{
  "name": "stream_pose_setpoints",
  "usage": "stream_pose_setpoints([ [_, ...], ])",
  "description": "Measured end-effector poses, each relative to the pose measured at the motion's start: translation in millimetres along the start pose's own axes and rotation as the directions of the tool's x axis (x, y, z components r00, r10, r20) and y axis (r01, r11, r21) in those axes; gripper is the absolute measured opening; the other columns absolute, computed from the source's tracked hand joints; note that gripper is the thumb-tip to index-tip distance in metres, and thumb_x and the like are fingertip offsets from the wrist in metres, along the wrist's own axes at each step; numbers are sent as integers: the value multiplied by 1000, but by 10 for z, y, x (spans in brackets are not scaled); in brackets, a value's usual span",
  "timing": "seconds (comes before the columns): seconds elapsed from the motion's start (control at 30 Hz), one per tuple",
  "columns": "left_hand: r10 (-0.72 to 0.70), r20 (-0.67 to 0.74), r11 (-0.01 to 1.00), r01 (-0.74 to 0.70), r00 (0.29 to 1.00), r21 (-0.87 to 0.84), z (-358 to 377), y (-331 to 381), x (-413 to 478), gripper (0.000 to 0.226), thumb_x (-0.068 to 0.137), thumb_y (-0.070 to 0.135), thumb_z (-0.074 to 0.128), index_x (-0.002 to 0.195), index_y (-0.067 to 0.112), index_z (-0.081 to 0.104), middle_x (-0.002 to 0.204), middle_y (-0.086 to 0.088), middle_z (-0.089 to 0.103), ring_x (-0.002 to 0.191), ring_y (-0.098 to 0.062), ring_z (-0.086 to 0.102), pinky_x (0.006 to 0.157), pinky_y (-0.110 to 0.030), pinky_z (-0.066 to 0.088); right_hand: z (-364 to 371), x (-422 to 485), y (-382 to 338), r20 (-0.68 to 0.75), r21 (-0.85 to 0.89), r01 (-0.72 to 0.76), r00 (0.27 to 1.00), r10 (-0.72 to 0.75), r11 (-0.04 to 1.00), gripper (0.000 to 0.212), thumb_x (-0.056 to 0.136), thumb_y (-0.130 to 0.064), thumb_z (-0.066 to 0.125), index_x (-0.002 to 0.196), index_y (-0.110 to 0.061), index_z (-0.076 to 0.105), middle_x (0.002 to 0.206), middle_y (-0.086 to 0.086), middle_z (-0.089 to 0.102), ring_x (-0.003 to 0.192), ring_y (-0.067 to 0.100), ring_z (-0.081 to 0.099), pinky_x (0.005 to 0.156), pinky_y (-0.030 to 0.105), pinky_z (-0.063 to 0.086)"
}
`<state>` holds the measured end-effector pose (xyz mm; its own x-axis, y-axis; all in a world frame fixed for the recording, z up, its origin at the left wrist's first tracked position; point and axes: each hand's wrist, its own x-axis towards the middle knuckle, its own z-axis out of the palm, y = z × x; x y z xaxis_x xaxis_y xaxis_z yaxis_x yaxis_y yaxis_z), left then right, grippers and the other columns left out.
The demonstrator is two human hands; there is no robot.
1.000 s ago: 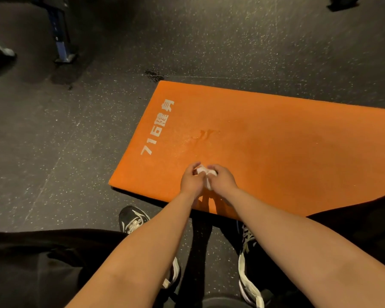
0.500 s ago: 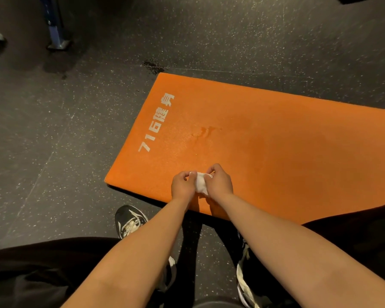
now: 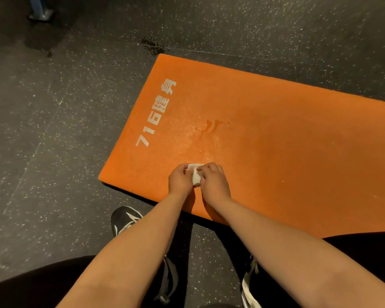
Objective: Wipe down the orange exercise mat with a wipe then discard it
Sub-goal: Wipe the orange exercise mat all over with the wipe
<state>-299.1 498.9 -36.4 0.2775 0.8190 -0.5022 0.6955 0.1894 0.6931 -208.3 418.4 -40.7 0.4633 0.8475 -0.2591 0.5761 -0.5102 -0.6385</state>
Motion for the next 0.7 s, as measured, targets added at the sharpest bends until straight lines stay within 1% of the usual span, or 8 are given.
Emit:
stream_pose_setpoints([
  [0.13,8,7,999,-8,1000,-38,-44,36,154,31,105,16,46,129,12,65,125,-5,66,109,-18,59,84,-23,39,178,68,-31,122,-3,99,988,-98,995,46,98,-3,47,143,-11,54,146,9,49,141,28,34,114,39,34],
  [0.2,6,-4,999,-6,1000,-41,-59,38,229,36,104,10,44,135,11,61,137,-7,60,127,-22,54,95,-24,39,250,115,-18,202,-37,115,974,-106,993,52,102,-8,44,154,-12,40,160,9,35,151,28,20,122,38,24],
  [0.27,35,-14,997,-35,999,63,-66,16,302,42,102,8,42,141,15,56,152,-7,45,143,-26,35,114,-32,31,305,185,27,280,-113,152,953,-115,982,58,104,-12,41,160,-12,25,168,8,17,156,27,4,126,35,11],
  [0.33,58,-5,970,-55,998,237,-95,-17,353,48,103,13,41,150,22,45,163,-3,26,150,-27,15,122,-42,17,350,269,71,323,-204,207,937,-134,957,63,104,-14,41,162,-13,16,170,7,5,157,25,-5,127,36,5],
  [0.43,66,55,918,-82,996,387,-146,-130,398,58,103,16,39,158,25,26,168,0,8,153,-27,3,124,-45,11,334,479,122,337,-283,214,935,-112,935,64,106,-17,38,162,-12,9,170,6,-3,156,25,-9,126,40,7],
  [0.53,96,103,879,-133,990,459,-164,-258,416,61,104,19,41,160,26,17,169,2,-1,153,-25,0,123,-43,9,236,738,145,242,-331,101,970,-19,938,64,106,-20,37,162,-12,7,170,8,-4,156,27,-11,127,43,7],
  [0.63,119,88,888,-146,989,437,-148,-299,406,60,104,19,41,160,26,18,169,4,-1,153,-23,0,124,-40,7,235,811,54,188,-323,24,981,40,946,64,106,-22,36,162,-14,7,170,8,-6,156,28,-11,127,43,4],
  [0.7,126,63,914,-140,990,381,-136,-318,404,60,104,18,41,160,25,20,168,7,2,153,-19,1,124,-38,7,311,728,-33,239,-296,121,970,-49,948,61,107,-25,36,163,-17,13,170,8,-2,156,29,-9,127,44,3],
])
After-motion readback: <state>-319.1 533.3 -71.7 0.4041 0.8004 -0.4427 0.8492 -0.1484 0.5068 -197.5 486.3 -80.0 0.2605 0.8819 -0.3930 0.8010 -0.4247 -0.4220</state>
